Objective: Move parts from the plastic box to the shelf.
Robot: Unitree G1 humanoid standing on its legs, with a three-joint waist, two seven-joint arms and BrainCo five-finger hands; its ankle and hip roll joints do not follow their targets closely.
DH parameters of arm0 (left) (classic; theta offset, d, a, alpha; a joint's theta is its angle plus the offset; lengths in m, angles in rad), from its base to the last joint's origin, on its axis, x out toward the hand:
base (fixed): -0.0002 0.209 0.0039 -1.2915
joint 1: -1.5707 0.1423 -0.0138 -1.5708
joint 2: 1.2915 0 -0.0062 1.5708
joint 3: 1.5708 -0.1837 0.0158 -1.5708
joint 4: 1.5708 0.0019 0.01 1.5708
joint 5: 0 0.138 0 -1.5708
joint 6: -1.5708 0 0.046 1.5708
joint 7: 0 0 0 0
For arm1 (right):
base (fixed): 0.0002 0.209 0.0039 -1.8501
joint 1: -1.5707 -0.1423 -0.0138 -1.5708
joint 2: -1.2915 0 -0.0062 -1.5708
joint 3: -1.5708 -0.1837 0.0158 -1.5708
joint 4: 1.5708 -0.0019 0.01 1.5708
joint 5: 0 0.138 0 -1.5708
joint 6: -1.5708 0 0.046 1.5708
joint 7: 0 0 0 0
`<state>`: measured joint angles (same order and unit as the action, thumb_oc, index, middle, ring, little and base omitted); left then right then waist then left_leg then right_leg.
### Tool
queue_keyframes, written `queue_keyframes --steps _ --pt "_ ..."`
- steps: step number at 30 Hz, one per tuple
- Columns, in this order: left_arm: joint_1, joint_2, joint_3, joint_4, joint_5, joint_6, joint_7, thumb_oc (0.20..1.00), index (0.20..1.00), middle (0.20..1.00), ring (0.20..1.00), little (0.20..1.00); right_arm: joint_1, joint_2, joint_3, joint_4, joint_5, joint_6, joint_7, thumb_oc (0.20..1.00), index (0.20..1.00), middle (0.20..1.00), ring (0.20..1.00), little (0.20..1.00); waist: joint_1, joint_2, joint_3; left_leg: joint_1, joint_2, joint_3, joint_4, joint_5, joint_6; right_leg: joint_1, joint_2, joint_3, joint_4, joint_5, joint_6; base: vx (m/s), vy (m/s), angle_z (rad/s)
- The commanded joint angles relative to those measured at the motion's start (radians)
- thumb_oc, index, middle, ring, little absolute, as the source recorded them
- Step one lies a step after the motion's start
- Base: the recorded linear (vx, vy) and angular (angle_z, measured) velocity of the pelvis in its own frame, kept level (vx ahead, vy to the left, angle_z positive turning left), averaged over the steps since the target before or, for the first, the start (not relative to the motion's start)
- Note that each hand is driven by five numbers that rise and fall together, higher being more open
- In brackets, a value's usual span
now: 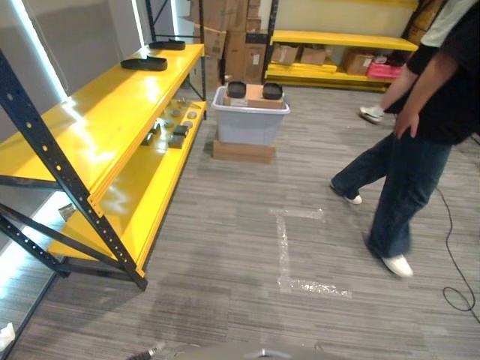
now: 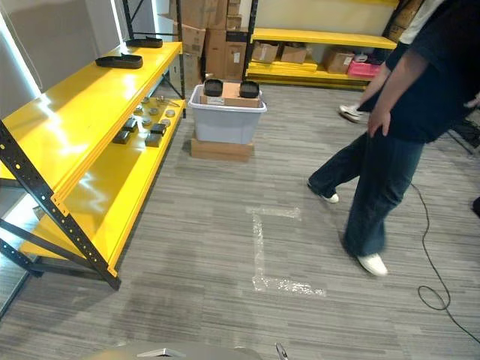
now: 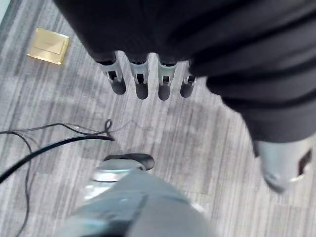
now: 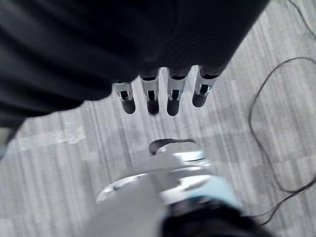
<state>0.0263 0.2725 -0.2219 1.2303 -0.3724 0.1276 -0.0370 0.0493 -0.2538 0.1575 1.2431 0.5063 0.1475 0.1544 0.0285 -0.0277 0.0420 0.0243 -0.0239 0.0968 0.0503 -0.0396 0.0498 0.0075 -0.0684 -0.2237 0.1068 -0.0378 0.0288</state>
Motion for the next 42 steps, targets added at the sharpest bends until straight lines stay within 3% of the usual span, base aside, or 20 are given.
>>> queue_keyframes --steps 1,8,14,20,21,25,29,42 --pt "-0.105 -0.007 -0.02 0.021 -0.019 0.001 -0.034 1.0 1.0 1.0 1.0 1.0 -0.11 -0.033 0.015 0.037 0.026 -0.017 0.035 1.0 1.0 1.0 1.0 1.0 -0.004 0.024 0.088 0.116 0.02 0.076 -0.138 -0.042 -0.026 0.155 -0.015 -0.031 -0.154 -0.031 0.058 -0.01 0.006 0.05" --pt "-0.1 -0.007 -0.002 0.018 -0.065 0.008 0.011 1.0 1.0 1.0 1.0 1.0 -0.098 -0.031 0.018 0.034 -0.009 -0.056 0.044 1.0 1.0 1.0 1.0 1.0 -0.012 0.023 0.09 0.114 0.021 0.083 -0.138 -0.042 -0.027 0.151 -0.013 -0.024 -0.155 -0.029 0.059 -0.01 0.005 -0.02" --pt "-0.098 -0.013 0.007 0.023 -0.058 -0.022 0.037 1.0 1.0 1.0 1.0 1.0 -0.089 -0.028 0.032 0.026 -0.044 -0.077 0.043 1.0 1.0 1.0 1.0 1.0 -0.02 0.019 0.089 0.115 0.022 0.087 -0.138 -0.044 -0.028 0.151 -0.01 -0.016 -0.16 -0.028 0.057 0.0 0.0 0.0" --pt "-0.097 -0.011 0.017 0.01 -0.077 -0.094 0.053 1.0 1.0 1.0 1.0 1.0 -0.085 -0.035 0.029 0.024 -0.051 -0.093 0.036 1.0 1.0 1.0 1.0 1.0 -0.025 0.017 0.091 0.117 0.025 0.094 -0.138 -0.044 -0.03 0.153 -0.006 -0.008 -0.164 -0.025 0.054 -0.01 -0.005 -0.03" --pt "-0.097 -0.007 0.013 -0.003 -0.05 -0.135 0.048 1.0 1.0 1.0 1.0 1.0 -0.084 -0.038 0.027 0.021 -0.053 -0.098 0.038 1.0 1.0 1.0 1.0 1.0 -0.025 0.016 0.093 0.115 0.026 0.095 -0.138 -0.044 -0.03 0.151 -0.005 -0.008 -0.165 -0.025 0.054 -0.03 -0.014 -0.04" --pt "-0.101 0.001 -0.009 -0.026 -0.003 -0.171 0.043 1.0 1.0 1.0 1.0 1.0 -0.087 -0.044 0.031 0.016 -0.053 -0.106 0.03 1.0 1.0 1.0 1.0 1.0 -0.023 0.016 0.098 0.113 0.028 0.097 -0.138 -0.043 -0.031 0.149 -0.003 -0.008 -0.165 -0.025 0.053 -0.03 -0.01 -0.01" --pt "-0.1 0.01 -0.023 -0.037 -0.01 -0.157 0.038 1.0 1.0 1.0 1.0 1.0 -0.09 -0.054 0.035 0.006 -0.082 -0.137 0.016 1.0 1.0 1.0 1.0 1.0 -0.022 0.016 0.102 0.116 0.029 0.097 -0.138 -0.044 -0.031 0.151 0.0 -0.01 -0.168 -0.025 0.052 -0.02 -0.007 0.0" --pt "-0.098 0.003 -0.011 -0.007 -0.019 -0.109 0.031 1.0 1.0 1.0 1.0 1.0 -0.094 -0.054 0.034 0.015 -0.086 -0.129 0.011 1.0 1.0 1.0 1.0 1.0 -0.028 0.017 0.094 0.126 0.029 0.098 -0.138 -0.046 -0.033 0.162 0.002 -0.011 -0.173 -0.027 0.049 0.0 0.0 0.0"
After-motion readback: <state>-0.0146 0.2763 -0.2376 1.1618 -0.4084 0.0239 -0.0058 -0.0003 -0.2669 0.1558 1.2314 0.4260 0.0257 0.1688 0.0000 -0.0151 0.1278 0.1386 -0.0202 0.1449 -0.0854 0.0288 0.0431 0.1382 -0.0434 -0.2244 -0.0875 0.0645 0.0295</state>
